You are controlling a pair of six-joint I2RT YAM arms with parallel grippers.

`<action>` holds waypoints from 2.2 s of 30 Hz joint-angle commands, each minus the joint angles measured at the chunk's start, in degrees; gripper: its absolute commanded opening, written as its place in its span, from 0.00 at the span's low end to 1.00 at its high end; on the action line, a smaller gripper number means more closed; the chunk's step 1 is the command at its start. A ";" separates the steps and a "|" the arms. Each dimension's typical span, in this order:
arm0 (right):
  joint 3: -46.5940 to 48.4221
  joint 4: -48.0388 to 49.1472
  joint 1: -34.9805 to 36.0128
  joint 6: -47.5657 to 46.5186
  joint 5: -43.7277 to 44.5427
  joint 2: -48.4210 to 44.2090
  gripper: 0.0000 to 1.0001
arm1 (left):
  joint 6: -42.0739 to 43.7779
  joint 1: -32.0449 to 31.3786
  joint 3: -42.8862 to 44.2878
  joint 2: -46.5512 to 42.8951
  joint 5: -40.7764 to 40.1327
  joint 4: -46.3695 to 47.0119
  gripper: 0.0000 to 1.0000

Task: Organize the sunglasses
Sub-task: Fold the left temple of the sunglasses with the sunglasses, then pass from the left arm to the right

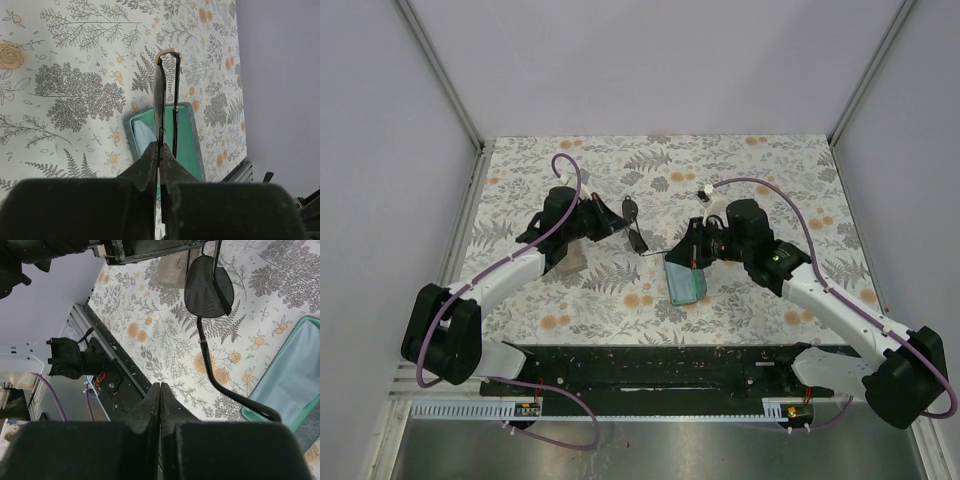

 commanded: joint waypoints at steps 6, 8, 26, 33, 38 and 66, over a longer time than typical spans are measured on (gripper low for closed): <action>-1.15 0.44 0.42 -1.88 -4.96 2.75 0.00 | 2.68 0.15 -0.57 -3.68 -0.61 2.46 0.00; -2.20 0.44 0.42 -1.36 -4.96 3.19 0.00 | 3.21 0.15 -0.83 -4.30 -1.40 1.84 0.00; 11.40 0.79 0.42 -3.37 1.71 19.61 0.00 | 7.78 -7.93 -2.42 -5.35 -7.29 -0.80 0.00; 16.60 -0.62 0.42 -4.61 2.51 25.86 0.00 | 8.92 -10.31 -3.30 -5.01 -6.16 -1.59 0.00; 14.23 -2.54 0.33 -4.78 5.49 22.71 0.00 | 9.27 -10.31 -2.95 -4.21 -6.59 -2.64 0.00; 8.86 4.30 0.51 -1.71 -0.56 20.15 0.41 | 5.41 -10.75 -2.24 -3.51 -0.27 0.26 0.00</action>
